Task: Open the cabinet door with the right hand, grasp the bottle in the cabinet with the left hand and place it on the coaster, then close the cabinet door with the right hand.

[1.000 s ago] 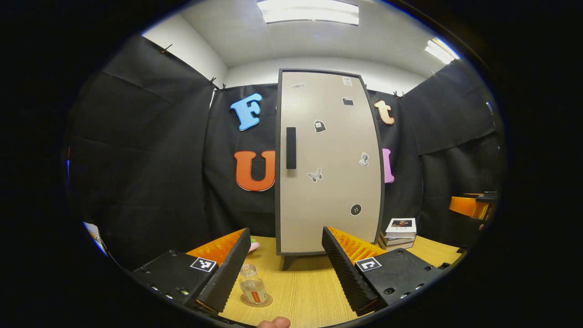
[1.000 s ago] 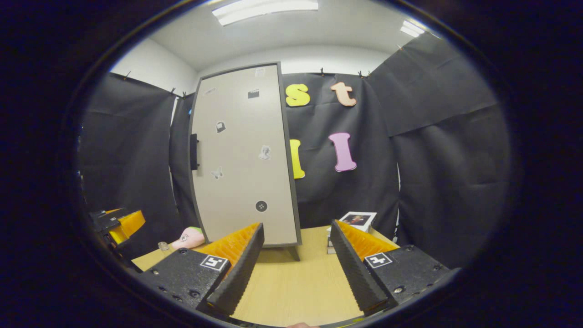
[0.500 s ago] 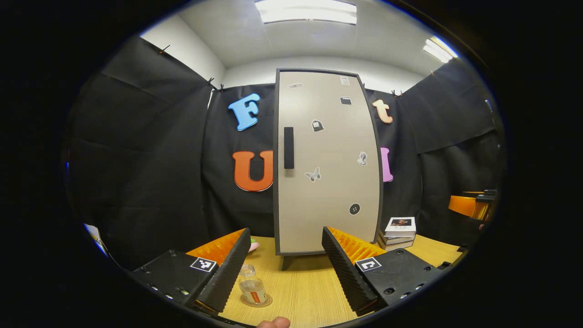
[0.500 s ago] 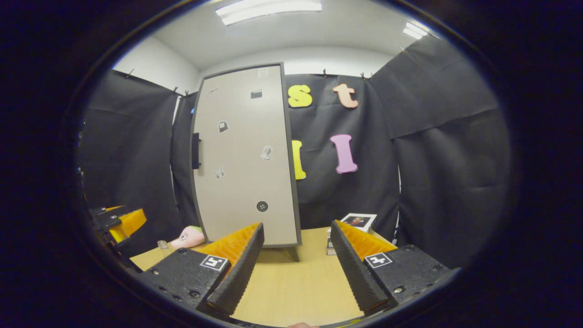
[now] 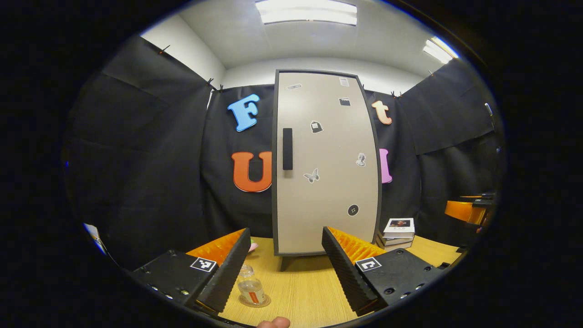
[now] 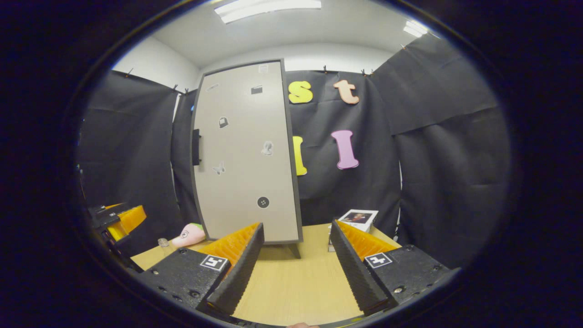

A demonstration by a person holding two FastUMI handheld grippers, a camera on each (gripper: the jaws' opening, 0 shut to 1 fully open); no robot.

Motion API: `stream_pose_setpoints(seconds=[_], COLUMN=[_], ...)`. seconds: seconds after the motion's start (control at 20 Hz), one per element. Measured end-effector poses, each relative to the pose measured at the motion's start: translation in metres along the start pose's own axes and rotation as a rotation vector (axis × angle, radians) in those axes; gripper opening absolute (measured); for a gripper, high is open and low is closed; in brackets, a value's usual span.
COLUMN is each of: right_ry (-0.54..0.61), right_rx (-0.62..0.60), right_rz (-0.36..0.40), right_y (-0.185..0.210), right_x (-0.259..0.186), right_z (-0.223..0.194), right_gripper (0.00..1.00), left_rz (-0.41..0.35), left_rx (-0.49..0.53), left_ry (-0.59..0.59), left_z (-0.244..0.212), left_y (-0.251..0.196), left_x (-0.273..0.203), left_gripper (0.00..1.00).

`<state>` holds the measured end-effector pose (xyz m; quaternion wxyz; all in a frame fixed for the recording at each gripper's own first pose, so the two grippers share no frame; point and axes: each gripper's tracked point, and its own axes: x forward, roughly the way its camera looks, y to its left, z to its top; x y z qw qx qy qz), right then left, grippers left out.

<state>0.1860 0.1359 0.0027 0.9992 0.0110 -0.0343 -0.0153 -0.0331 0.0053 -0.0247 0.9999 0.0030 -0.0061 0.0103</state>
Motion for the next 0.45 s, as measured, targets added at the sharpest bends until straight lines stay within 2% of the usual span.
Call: stream_pose_setpoints(seconds=[0.45], right_ry=[0.003], right_rx=[0.003], right_rz=[-0.002], right_y=[0.0008], right_x=[0.0003], right_z=[-0.002], right_gripper=[0.94], left_rz=[-0.003], left_rx=[0.003], left_ry=[0.005], left_z=[-0.0011], left_y=[0.0031], left_x=[-0.001], left_gripper=[0.95])
